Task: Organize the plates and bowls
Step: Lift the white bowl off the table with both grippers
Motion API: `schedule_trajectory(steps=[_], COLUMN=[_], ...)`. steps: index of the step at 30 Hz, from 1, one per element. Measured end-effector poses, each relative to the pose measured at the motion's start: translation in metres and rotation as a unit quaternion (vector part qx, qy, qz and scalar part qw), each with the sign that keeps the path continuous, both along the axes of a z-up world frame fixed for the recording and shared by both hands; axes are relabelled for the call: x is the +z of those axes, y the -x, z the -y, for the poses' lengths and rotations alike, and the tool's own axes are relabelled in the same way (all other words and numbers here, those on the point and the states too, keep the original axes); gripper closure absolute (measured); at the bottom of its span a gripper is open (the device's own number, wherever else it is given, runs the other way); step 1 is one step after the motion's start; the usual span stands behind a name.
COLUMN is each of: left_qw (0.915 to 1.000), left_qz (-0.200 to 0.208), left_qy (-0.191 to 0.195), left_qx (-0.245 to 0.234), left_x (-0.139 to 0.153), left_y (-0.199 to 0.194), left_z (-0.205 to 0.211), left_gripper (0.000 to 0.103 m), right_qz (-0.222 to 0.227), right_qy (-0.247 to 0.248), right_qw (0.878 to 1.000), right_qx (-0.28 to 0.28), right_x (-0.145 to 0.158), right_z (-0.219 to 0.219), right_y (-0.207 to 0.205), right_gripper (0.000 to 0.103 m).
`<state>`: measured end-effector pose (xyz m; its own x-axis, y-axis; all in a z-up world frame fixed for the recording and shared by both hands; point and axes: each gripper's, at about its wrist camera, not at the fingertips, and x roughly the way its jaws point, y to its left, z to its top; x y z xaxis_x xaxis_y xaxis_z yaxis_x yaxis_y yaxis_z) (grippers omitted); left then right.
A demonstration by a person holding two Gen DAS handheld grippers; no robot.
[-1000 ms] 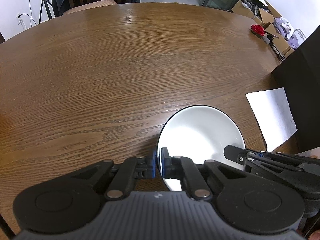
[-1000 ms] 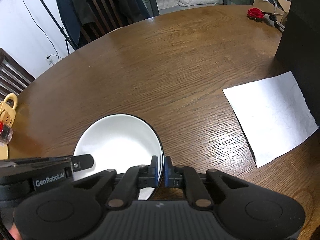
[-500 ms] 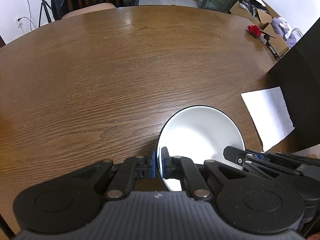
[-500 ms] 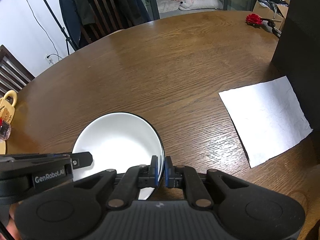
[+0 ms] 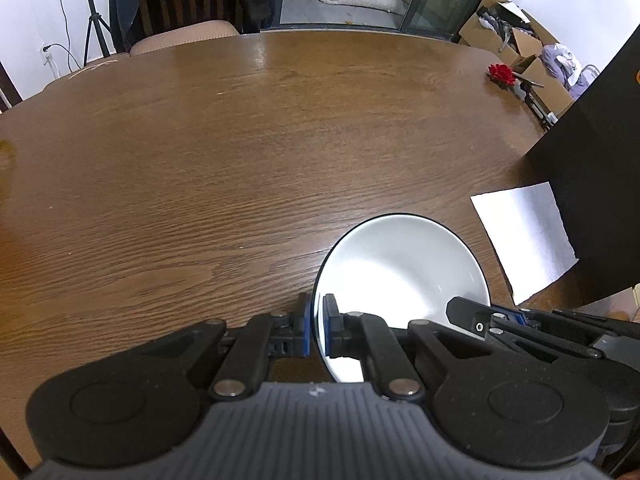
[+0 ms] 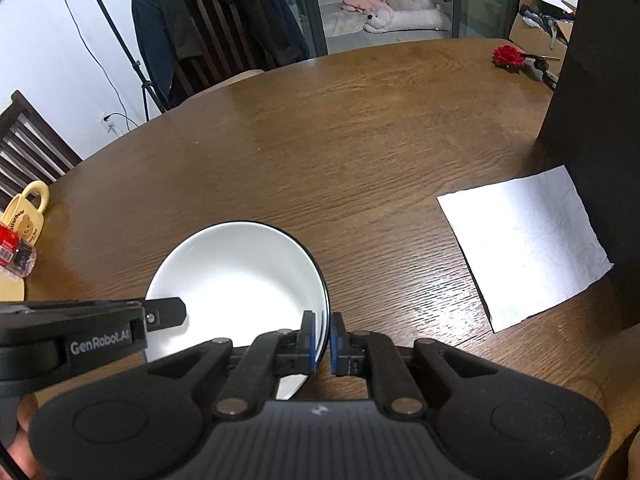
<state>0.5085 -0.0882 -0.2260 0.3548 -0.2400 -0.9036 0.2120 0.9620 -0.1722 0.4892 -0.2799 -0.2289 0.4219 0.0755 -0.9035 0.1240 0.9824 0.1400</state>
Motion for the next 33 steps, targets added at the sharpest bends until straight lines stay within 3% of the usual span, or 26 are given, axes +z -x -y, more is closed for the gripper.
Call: schedule_trajectory(steps=[18, 33], left_qw=[0.9998, 0.9993], left_qz=[0.018, 0.033], left_qy=[0.003, 0.009], left_qx=[-0.002, -0.013], left_x=[0.024, 0.047], left_y=[0.028, 0.072], left_z=[0.005, 0.023], left_gripper=[0.097, 0.097], right_qz=[0.022, 0.041], right_qy=[0.005, 0.011], right_qw=[1.0, 0.999], right_qx=[0.0, -0.013], right_x=[0.028, 0.053], right_z=[-0.002, 0.016], right_y=[0.026, 0.071], right_gripper=[0.096, 0.096])
